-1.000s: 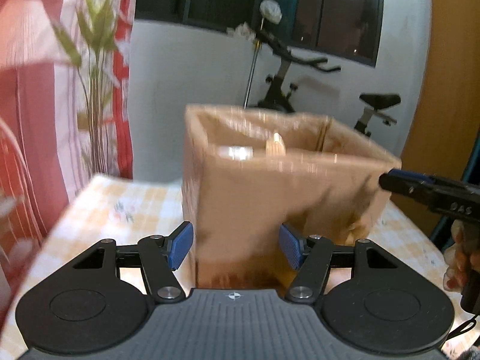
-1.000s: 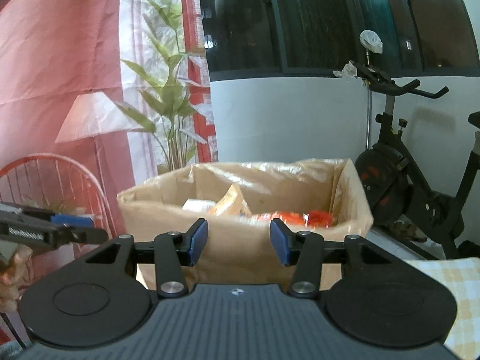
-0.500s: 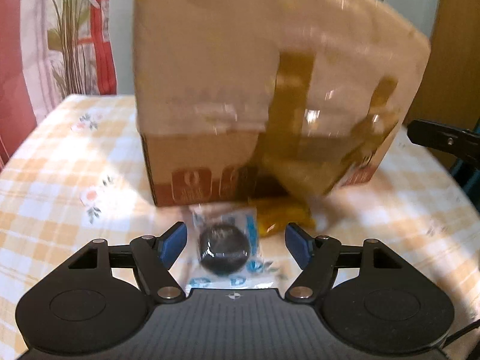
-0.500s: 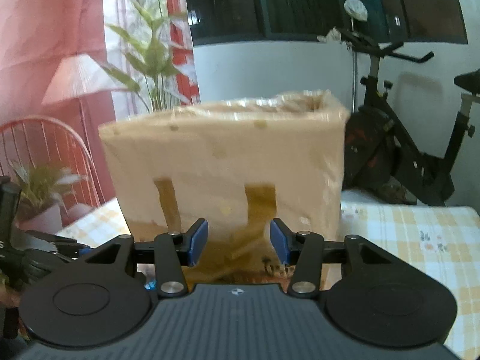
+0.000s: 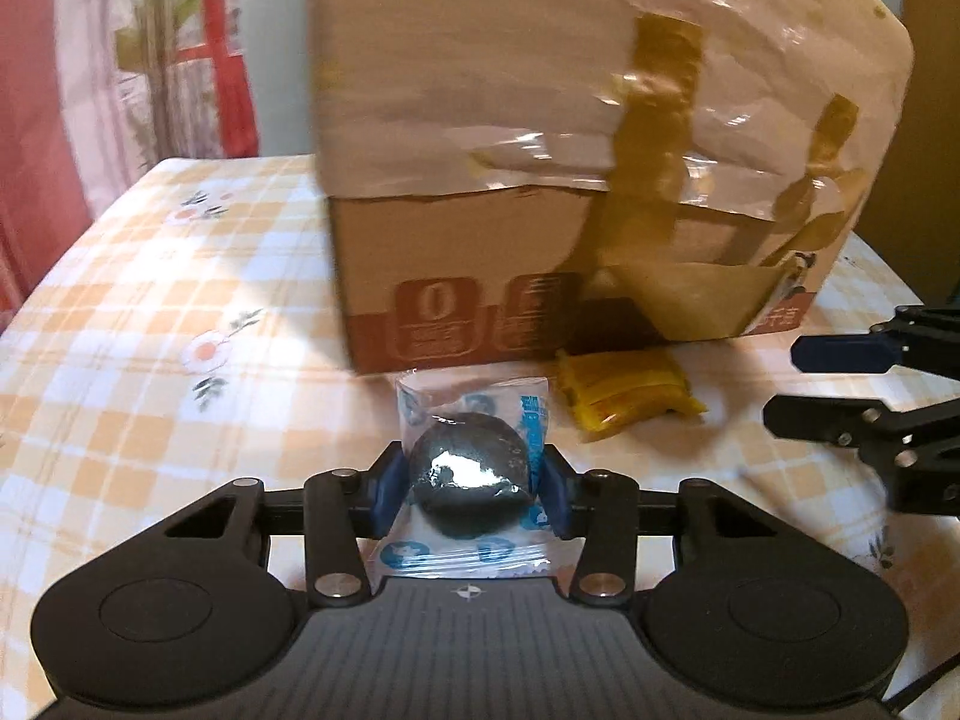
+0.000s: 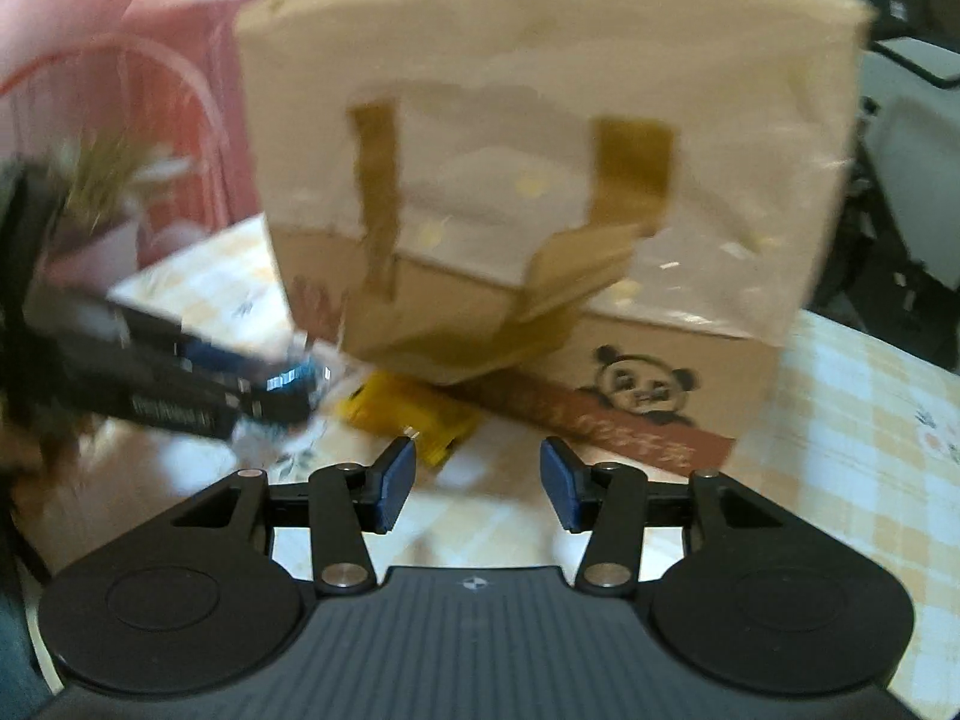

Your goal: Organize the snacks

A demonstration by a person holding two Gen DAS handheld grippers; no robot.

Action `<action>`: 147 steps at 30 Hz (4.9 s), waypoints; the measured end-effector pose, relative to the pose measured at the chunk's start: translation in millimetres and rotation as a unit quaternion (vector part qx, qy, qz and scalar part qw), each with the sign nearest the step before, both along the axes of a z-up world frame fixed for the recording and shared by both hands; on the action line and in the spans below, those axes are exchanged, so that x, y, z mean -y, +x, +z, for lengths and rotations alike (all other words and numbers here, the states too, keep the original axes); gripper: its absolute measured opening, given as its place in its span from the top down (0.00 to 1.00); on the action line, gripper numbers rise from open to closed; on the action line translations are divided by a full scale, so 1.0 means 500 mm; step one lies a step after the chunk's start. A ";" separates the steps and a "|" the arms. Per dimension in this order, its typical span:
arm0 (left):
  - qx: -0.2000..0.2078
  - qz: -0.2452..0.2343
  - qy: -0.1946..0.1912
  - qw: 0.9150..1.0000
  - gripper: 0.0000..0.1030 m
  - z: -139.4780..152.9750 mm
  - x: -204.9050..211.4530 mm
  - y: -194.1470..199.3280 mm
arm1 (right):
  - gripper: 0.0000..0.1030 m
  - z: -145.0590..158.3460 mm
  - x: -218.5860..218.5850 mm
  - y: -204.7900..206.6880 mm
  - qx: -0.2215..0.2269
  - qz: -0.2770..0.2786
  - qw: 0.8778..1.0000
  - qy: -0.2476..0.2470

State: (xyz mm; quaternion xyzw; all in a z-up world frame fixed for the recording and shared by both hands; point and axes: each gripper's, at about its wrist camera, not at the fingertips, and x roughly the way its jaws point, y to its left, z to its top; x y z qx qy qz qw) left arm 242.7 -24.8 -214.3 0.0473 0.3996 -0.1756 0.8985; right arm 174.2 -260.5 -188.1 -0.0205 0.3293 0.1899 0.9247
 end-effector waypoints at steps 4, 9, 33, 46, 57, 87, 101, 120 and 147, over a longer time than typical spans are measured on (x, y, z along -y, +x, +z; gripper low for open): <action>-0.002 0.012 -0.002 1.000 0.53 0.000 -0.033 -0.013 | 0.52 -0.014 -0.035 0.026 -0.004 0.042 0.999 -0.024; -0.001 0.023 -0.010 1.000 0.53 0.008 -0.053 -0.032 | 0.52 -0.030 -0.079 0.063 0.006 0.088 0.994 -0.060; 0.005 0.038 -0.055 0.998 0.53 0.018 -0.054 -0.063 | 0.42 -0.032 -0.107 0.079 -0.068 0.127 0.989 -0.031; 0.007 0.040 -0.058 0.997 0.53 0.013 -0.057 -0.071 | 0.35 -0.040 -0.110 0.088 -0.061 0.131 0.989 -0.030; 0.007 0.038 -0.057 0.998 0.53 0.011 -0.053 -0.080 | 0.61 -0.028 -0.087 0.020 -0.052 0.113 0.992 0.007; 0.197 0.004 -0.100 0.975 0.53 0.310 -0.015 -0.072 | 0.61 0.224 0.085 -0.076 0.170 -0.034 0.976 0.135; 0.188 0.007 -0.082 0.979 0.53 0.394 0.122 0.125 | 0.61 0.342 0.104 0.135 0.150 -0.079 0.985 0.034; 0.204 0.033 -0.029 0.978 0.05 0.405 0.100 0.095 | 0.05 0.316 0.066 0.146 0.116 -0.086 0.989 -0.024; 0.263 0.099 -0.001 0.960 0.06 0.559 -0.010 -0.242 | 0.00 0.448 0.011 -0.125 0.156 -0.136 0.977 0.047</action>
